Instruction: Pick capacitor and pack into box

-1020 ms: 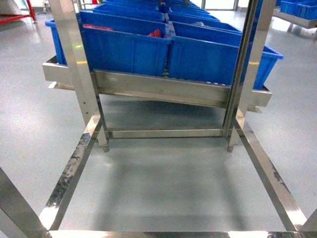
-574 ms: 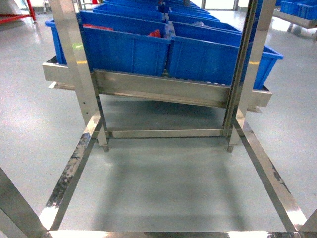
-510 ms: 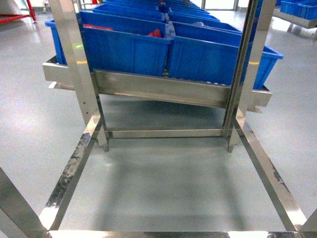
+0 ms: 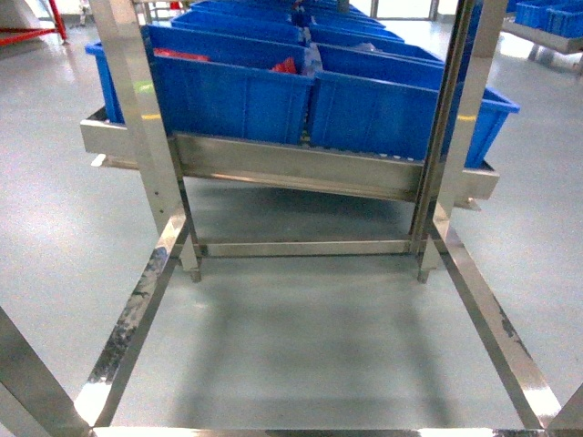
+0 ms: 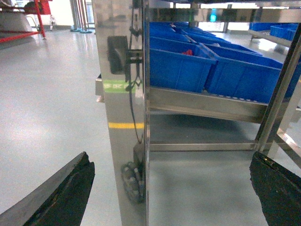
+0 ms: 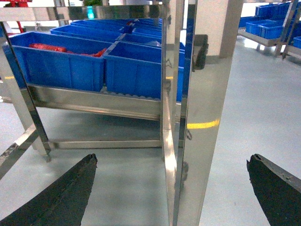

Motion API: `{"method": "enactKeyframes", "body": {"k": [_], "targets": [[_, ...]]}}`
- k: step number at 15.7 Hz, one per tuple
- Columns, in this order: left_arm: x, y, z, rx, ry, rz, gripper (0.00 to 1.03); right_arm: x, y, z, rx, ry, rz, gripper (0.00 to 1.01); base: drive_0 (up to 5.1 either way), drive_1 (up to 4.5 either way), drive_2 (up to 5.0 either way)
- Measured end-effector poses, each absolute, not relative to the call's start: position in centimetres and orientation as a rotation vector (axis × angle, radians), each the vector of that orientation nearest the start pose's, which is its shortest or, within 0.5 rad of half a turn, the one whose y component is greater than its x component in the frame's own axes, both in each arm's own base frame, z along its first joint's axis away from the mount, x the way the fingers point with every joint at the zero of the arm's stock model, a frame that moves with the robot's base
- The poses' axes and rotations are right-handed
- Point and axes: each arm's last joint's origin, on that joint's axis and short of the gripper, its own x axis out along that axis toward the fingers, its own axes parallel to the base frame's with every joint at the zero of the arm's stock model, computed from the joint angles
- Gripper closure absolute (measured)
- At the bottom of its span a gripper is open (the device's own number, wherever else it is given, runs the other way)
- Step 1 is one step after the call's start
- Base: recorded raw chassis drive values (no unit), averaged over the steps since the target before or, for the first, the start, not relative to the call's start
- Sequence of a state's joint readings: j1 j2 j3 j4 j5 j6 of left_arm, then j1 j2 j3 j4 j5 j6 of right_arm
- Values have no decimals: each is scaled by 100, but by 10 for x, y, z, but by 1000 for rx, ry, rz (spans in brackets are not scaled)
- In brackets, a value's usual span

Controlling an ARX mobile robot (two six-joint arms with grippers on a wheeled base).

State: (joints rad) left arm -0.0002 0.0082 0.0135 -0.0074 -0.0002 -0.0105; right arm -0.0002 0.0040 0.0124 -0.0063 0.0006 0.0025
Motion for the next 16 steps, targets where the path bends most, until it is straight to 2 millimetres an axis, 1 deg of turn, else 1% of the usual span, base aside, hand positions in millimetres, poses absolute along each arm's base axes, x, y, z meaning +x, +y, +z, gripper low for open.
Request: {"method": "enactKeyframes", "body": {"k": [16], "targets": [[97,0,167,0,-2,2,5,97,0,167,2,-3,0,3,0,0,0]]}}
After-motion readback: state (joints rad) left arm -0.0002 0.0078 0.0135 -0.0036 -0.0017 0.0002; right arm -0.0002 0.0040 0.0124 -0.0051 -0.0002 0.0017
